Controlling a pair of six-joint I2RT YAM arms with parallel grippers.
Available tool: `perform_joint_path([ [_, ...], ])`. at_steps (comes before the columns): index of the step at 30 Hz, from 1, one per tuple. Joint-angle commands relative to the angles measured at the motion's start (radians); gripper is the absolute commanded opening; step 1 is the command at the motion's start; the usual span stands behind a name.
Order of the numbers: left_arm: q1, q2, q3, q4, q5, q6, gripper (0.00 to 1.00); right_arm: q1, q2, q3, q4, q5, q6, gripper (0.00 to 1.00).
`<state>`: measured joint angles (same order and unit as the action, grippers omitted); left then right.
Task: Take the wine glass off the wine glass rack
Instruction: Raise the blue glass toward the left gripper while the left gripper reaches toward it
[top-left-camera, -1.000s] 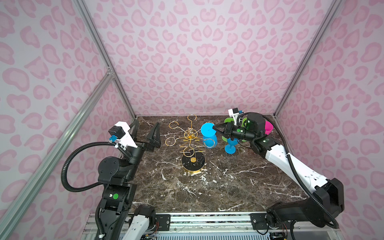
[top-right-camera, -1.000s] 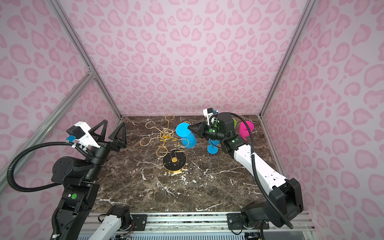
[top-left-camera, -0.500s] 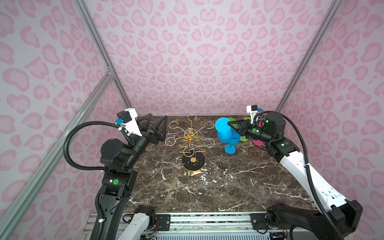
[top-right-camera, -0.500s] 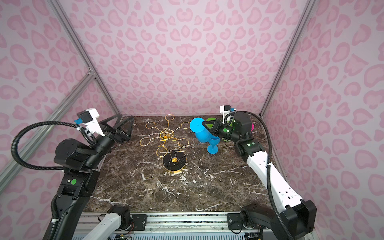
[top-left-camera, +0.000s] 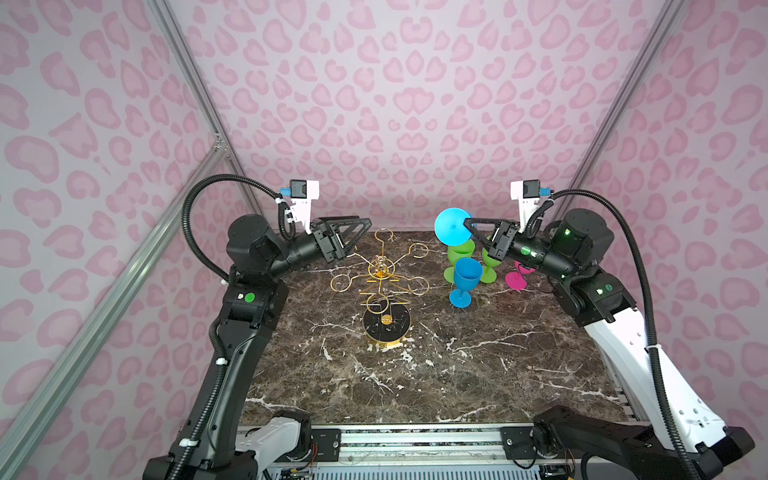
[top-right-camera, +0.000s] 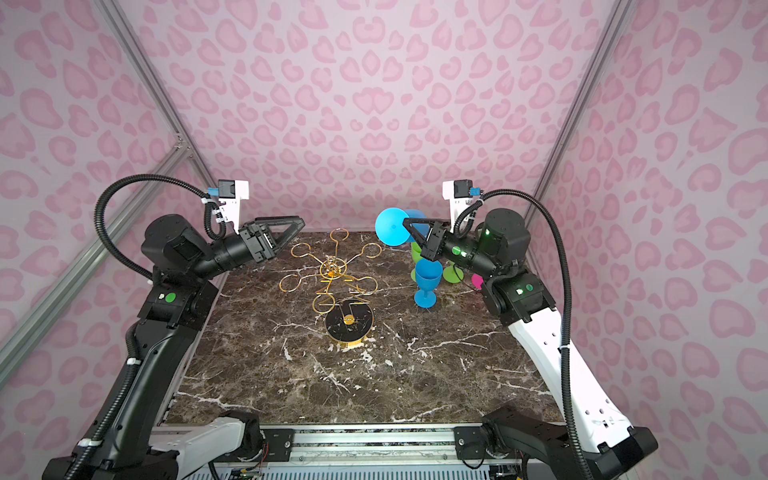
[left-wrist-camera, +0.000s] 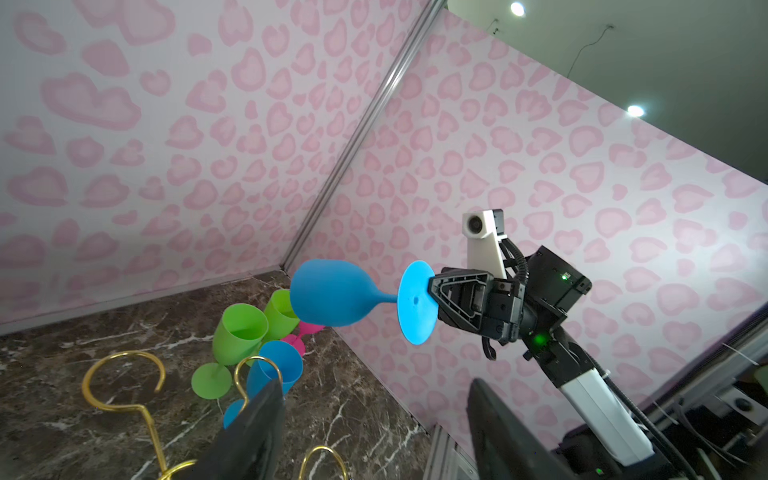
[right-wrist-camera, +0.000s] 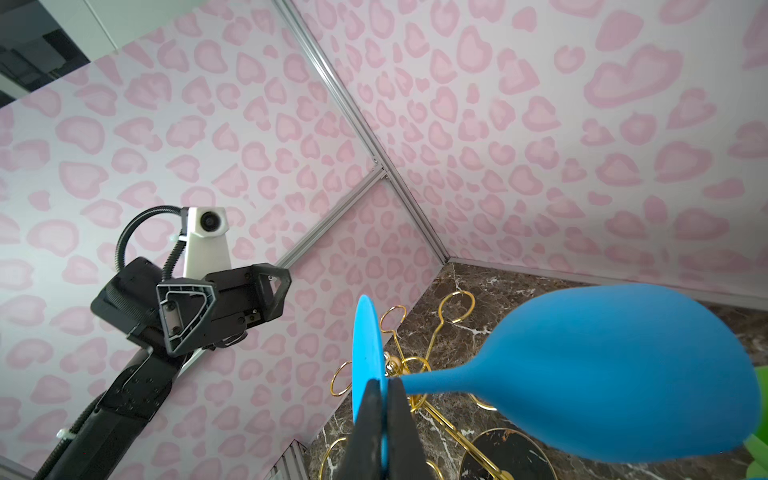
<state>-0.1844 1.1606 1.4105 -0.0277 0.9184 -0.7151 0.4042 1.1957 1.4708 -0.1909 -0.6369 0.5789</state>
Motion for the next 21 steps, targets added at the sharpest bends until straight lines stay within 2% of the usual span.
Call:
perform_joint_path([
  [1, -0.013, 0.045, 0.049, 0.041, 0.146, -0.049, 0.69, 0.019, 0.029, 0.063, 0.001, -0.008, -0.106, 0.00],
  [5, -0.045, 0.123, 0.108, 0.041, 0.208, -0.055, 0.65, 0.054, 0.071, 0.129, -0.024, -0.026, -0.160, 0.00],
  [10, -0.089, 0.219, 0.178, 0.051, 0.276, -0.053, 0.60, 0.092, 0.107, 0.165, -0.014, -0.048, -0.162, 0.00],
  [21, -0.137, 0.292, 0.245, 0.075, 0.312, -0.041, 0.54, 0.155, 0.163, 0.187, 0.034, -0.071, -0.135, 0.00],
])
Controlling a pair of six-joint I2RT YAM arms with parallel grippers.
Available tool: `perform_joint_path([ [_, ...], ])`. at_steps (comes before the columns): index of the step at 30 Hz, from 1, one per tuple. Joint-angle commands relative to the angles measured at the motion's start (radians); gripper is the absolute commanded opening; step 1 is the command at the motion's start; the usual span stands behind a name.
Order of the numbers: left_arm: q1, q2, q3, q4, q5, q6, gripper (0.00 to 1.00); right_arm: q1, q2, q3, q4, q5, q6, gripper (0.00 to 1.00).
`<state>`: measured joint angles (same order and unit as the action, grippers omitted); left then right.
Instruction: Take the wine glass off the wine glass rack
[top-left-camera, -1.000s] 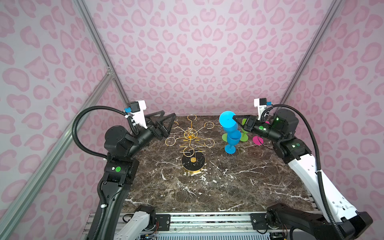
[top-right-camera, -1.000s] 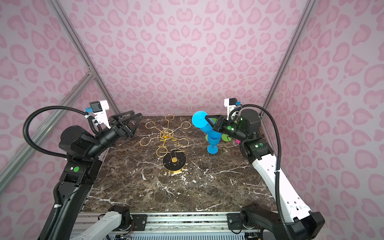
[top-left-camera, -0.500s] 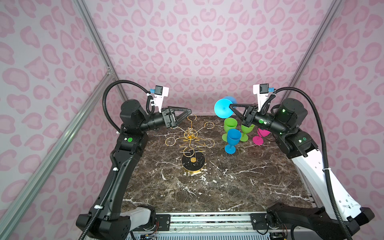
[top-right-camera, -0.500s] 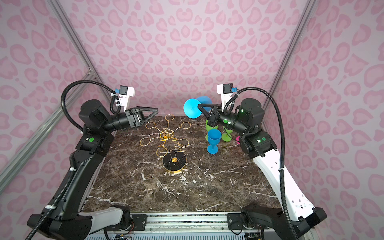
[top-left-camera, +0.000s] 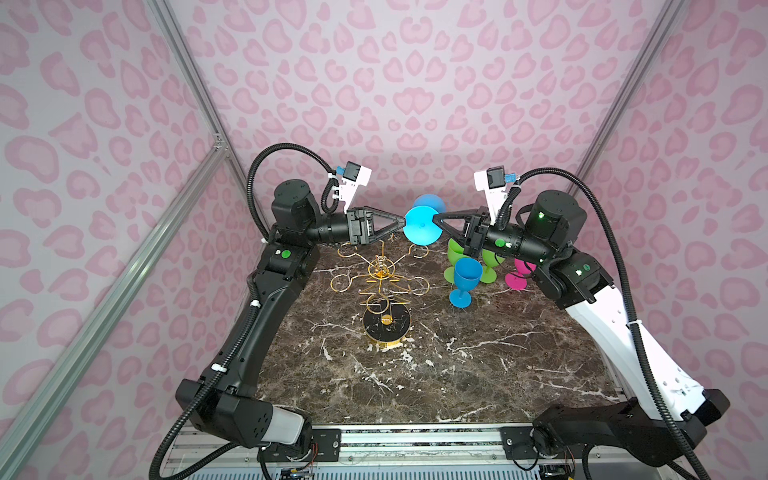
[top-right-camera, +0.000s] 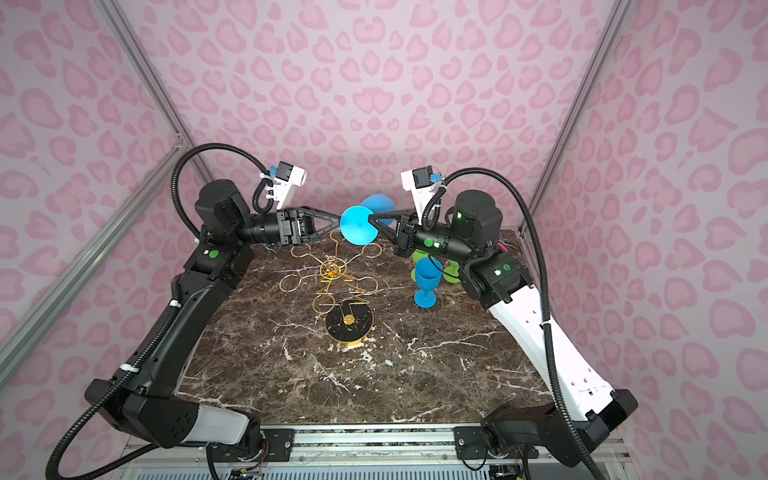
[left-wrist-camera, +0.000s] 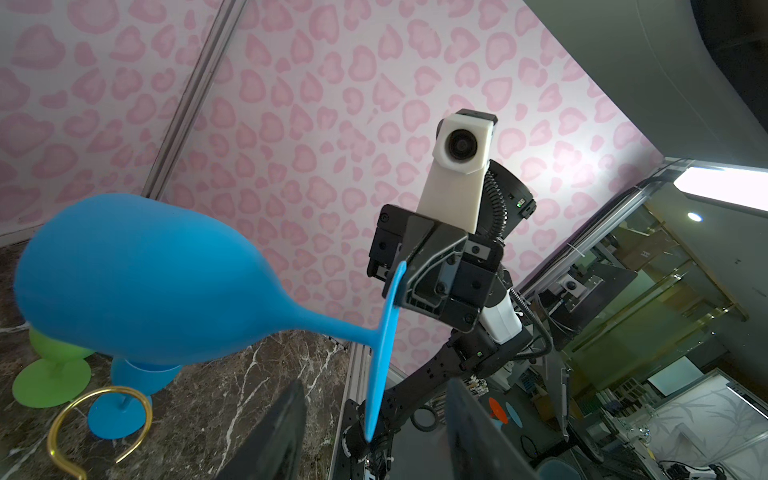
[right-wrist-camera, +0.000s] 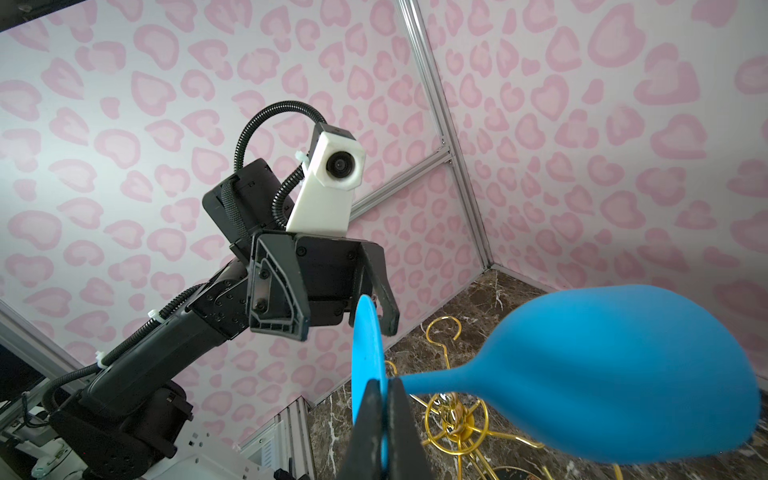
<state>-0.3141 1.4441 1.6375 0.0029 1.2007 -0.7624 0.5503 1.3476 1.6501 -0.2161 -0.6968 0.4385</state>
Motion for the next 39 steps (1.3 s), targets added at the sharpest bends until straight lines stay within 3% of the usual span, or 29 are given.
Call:
perform_joint_path([
  [1, -0.009, 0.011, 0.020, 0.047, 0.032, 0.005, 0.53, 0.012, 0.014, 0.009, 0.060, -0.009, 0.005, 0.00],
  [12, -0.039, 0.041, 0.036, 0.072, 0.042, -0.011, 0.37, 0.026, 0.053, 0.036, 0.071, 0.013, 0.010, 0.00],
  [16, -0.045, 0.058, 0.045, 0.144, 0.051, -0.078, 0.16, 0.033, 0.059, 0.034, 0.075, 0.019, 0.011, 0.00],
  [20, -0.049, 0.060, 0.069, 0.146, 0.050, -0.086, 0.04, 0.036, 0.065, 0.037, 0.078, 0.017, 0.013, 0.00],
  [35, -0.051, 0.044, 0.077, 0.175, 0.028, -0.118, 0.04, 0.044, 0.069, 0.042, 0.060, 0.019, 0.004, 0.00],
  [36, -0.051, 0.044, 0.082, 0.181, 0.028, -0.130, 0.04, 0.043, 0.067, 0.041, 0.046, 0.022, -0.009, 0.11],
  [38, -0.051, 0.044, 0.098, 0.181, 0.021, -0.142, 0.04, 0.043, 0.049, 0.035, 0.011, 0.050, -0.050, 0.42],
  [39, -0.051, 0.044, 0.111, 0.181, 0.013, -0.152, 0.03, 0.037, 0.028, 0.022, -0.002, 0.072, -0.077, 0.64],
])
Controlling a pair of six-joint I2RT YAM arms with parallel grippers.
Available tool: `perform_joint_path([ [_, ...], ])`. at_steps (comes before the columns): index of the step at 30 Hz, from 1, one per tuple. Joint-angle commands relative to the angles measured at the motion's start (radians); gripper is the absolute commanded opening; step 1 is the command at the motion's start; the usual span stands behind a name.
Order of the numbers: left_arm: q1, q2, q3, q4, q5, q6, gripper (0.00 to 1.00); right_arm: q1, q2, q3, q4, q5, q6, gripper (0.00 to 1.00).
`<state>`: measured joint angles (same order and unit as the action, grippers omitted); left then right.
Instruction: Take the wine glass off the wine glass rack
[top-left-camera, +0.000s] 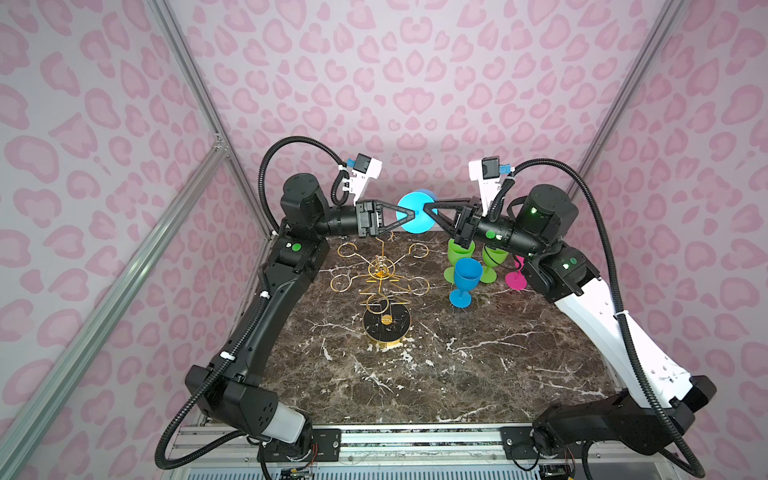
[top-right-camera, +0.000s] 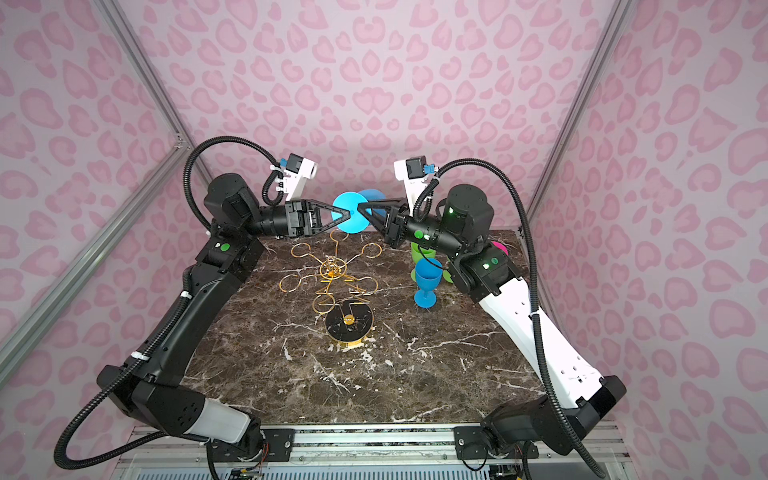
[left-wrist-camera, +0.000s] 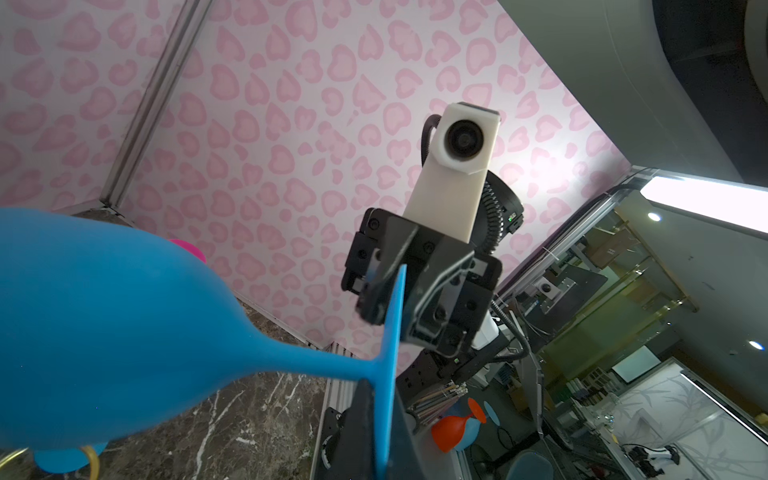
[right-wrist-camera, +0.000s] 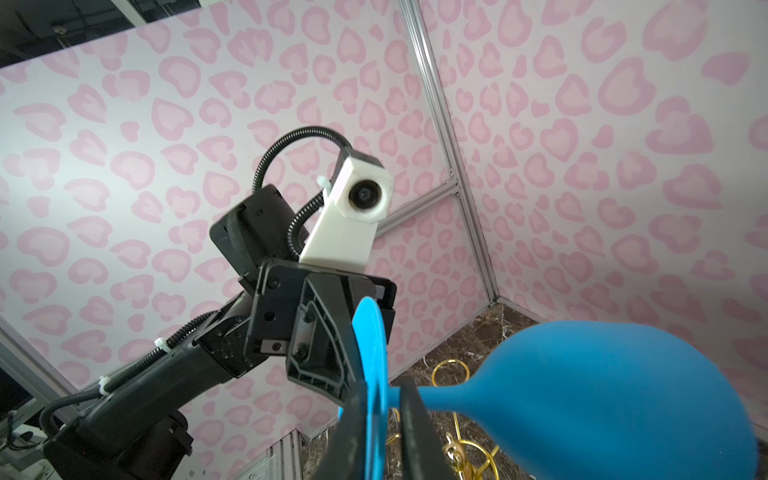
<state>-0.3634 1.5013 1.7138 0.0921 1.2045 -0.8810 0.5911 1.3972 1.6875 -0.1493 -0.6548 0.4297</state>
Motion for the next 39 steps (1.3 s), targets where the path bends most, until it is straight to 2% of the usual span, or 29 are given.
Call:
perform_joint_path([
  [1, 0.002, -0.010, 0.045, 0.088, -0.006, -0.048, 0.04, -0.008, -0.051, -0.039, -0.071, 0.060, -0.097, 0.74],
  [6, 0.014, 0.003, 0.074, 0.124, -0.080, -0.154, 0.03, -0.021, -0.211, -0.241, -0.043, 0.245, -0.295, 0.98],
  [10, 0.014, 0.008, 0.064, 0.182, -0.108, -0.255, 0.03, -0.014, -0.284, -0.403, 0.077, 0.366, -0.428, 0.98],
  [15, 0.014, 0.000, 0.026, 0.253, -0.124, -0.341, 0.03, 0.040, -0.248, -0.460, 0.221, 0.506, -0.611, 0.98],
  [21, 0.012, -0.005, 0.013, 0.259, -0.138, -0.377, 0.03, 0.052, -0.165, -0.466, 0.437, 0.478, -0.706, 0.98],
  [25, 0.011, -0.007, 0.012, 0.263, -0.137, -0.401, 0.04, 0.052, -0.100, -0.442, 0.525, 0.453, -0.710, 0.98],
  [32, 0.011, -0.009, 0.005, 0.268, -0.133, -0.427, 0.04, 0.050, -0.001, -0.366, 0.600, 0.458, -0.720, 0.98],
  [39, 0.011, -0.013, -0.015, 0.309, -0.126, -0.479, 0.03, 0.049, 0.087, -0.281, 0.600, 0.442, -0.713, 0.98],
])
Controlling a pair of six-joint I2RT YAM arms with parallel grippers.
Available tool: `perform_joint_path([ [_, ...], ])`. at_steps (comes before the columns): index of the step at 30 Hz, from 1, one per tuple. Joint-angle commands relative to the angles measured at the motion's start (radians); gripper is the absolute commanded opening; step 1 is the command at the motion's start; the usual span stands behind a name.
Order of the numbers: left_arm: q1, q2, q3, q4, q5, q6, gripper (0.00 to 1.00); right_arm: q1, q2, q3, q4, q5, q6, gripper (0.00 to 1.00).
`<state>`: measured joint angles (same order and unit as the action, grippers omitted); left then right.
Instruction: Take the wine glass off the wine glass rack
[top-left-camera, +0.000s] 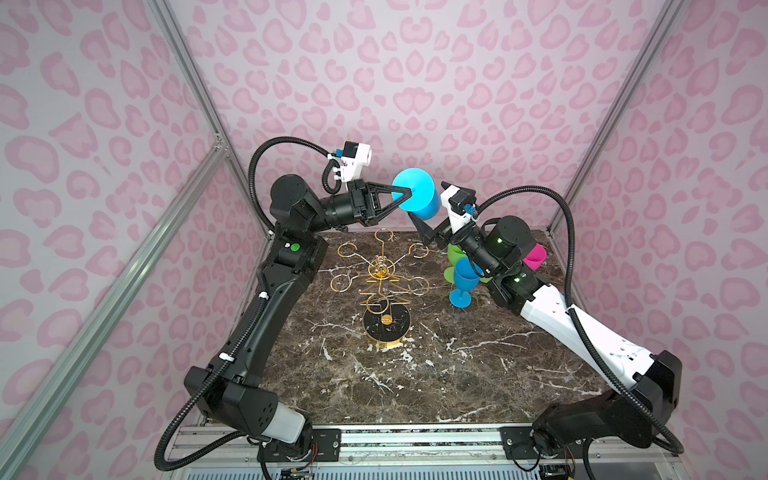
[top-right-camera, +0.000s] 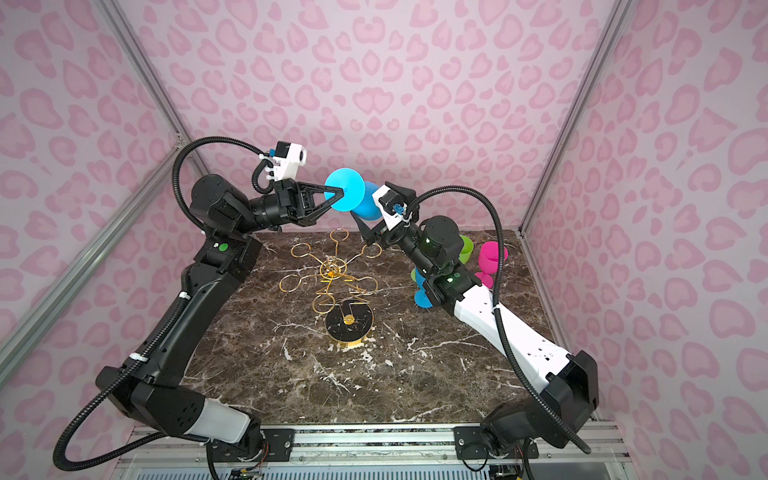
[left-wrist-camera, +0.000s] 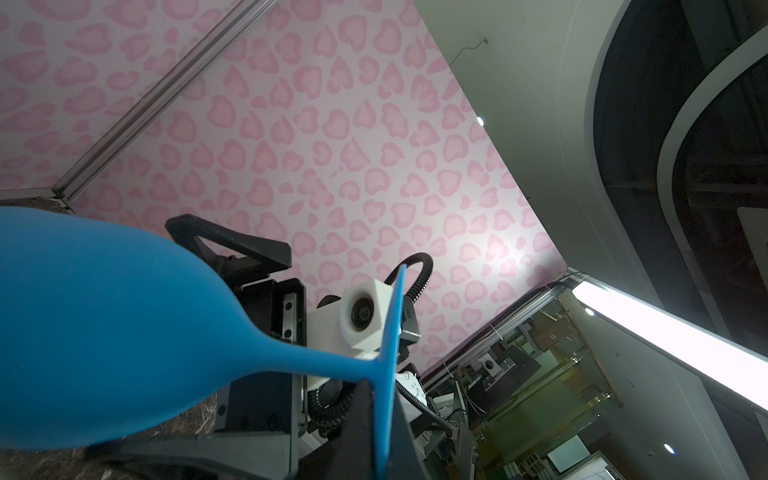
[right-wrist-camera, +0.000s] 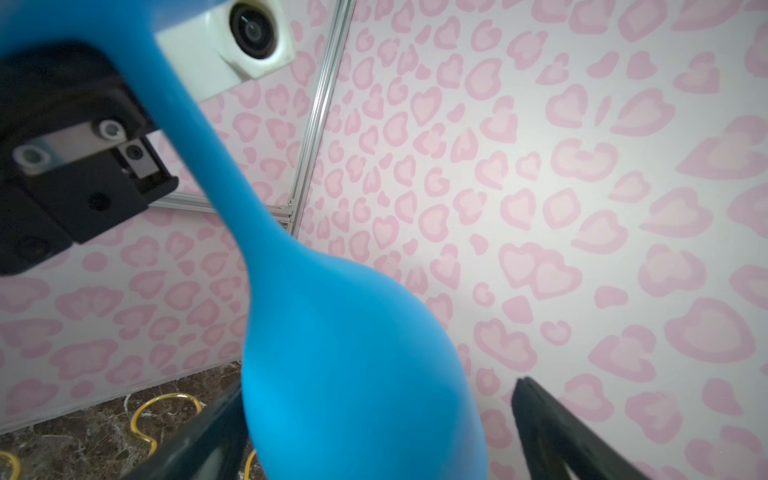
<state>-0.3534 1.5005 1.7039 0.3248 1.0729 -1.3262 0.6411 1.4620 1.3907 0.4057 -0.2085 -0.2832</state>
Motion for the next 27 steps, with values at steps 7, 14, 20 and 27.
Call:
perform_joint_path([
  [7, -0.001, -0.012, -0.012, 0.134, 0.013, -0.106, 0.03, -0.005, 0.062, 0.050, 0.033, -0.028, 0.030, 0.91],
  [14, -0.002, -0.007, -0.015, 0.134, 0.011, -0.117, 0.03, -0.007, 0.044, 0.041, 0.010, -0.032, 0.045, 0.74],
  [20, -0.001, 0.000, -0.012, 0.125, -0.001, -0.081, 0.49, -0.010, -0.006, 0.034, -0.073, -0.016, 0.092, 0.73],
  [27, 0.007, -0.035, -0.020, 0.018, -0.051, 0.226, 0.75, -0.094, -0.117, 0.080, -0.380, -0.023, 0.261, 0.65],
])
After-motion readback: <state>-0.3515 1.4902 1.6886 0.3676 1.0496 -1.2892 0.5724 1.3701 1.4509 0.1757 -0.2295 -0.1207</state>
